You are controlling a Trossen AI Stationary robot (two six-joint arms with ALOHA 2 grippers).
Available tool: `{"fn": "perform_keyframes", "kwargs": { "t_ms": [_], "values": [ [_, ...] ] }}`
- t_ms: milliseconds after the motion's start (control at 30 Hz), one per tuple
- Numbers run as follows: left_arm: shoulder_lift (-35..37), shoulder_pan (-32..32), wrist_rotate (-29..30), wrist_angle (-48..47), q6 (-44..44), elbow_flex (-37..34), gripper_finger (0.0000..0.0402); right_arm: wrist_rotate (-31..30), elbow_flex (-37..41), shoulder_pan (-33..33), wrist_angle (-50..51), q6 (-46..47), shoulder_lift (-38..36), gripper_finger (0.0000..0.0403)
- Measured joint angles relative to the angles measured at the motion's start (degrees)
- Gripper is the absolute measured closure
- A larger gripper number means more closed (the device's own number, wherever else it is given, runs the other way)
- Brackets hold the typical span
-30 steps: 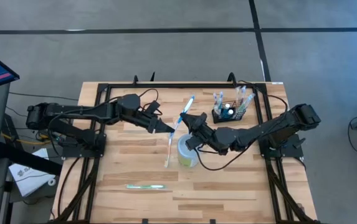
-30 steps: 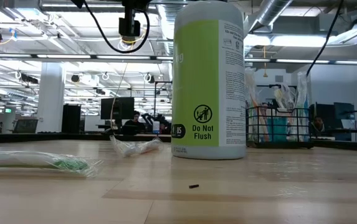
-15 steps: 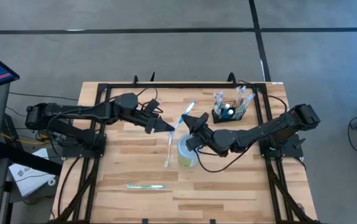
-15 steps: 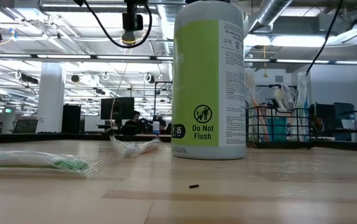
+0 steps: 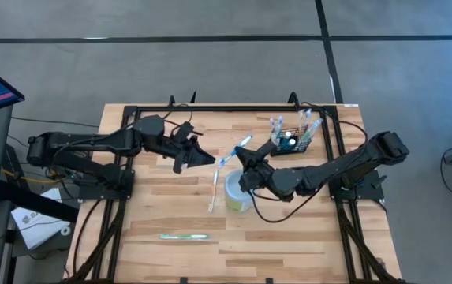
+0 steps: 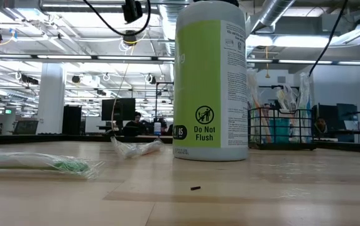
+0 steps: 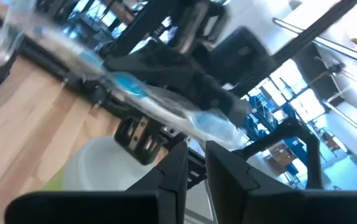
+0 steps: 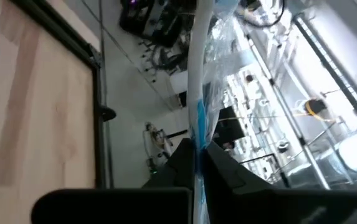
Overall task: Pick & Place toothbrushing station
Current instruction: Put the blue toothbrush into the wire organizer
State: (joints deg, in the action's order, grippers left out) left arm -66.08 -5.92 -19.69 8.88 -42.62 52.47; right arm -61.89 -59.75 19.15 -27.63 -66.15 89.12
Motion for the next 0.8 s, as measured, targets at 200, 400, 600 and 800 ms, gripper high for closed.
{"fn": "perform_keyframes", "kwargs": {
  "t_ms": [200,400,600,800],
  "values": [
    [1.9,0.1,-0.2,-0.2,3.7,-0.2,0.0352,-1.5,0.0,1.3,11.1,12.2,-3.5,0.0402],
    [2.4,0.2,-0.1,0.0,4.8,-2.7,0.0353,-2.6,0.0,2.6,27.0,32.2,-8.3,0.0402],
    [2.4,0.2,0.3,0.1,6.5,-5.3,0.0353,-5.8,0.0,4.0,40.8,50.6,-12.0,0.0402],
    [2.4,0.2,2.2,0.1,9.7,-6.8,0.0353,-12.1,0.1,5.5,57.0,70.6,-12.8,0.0402]
  ]
}}
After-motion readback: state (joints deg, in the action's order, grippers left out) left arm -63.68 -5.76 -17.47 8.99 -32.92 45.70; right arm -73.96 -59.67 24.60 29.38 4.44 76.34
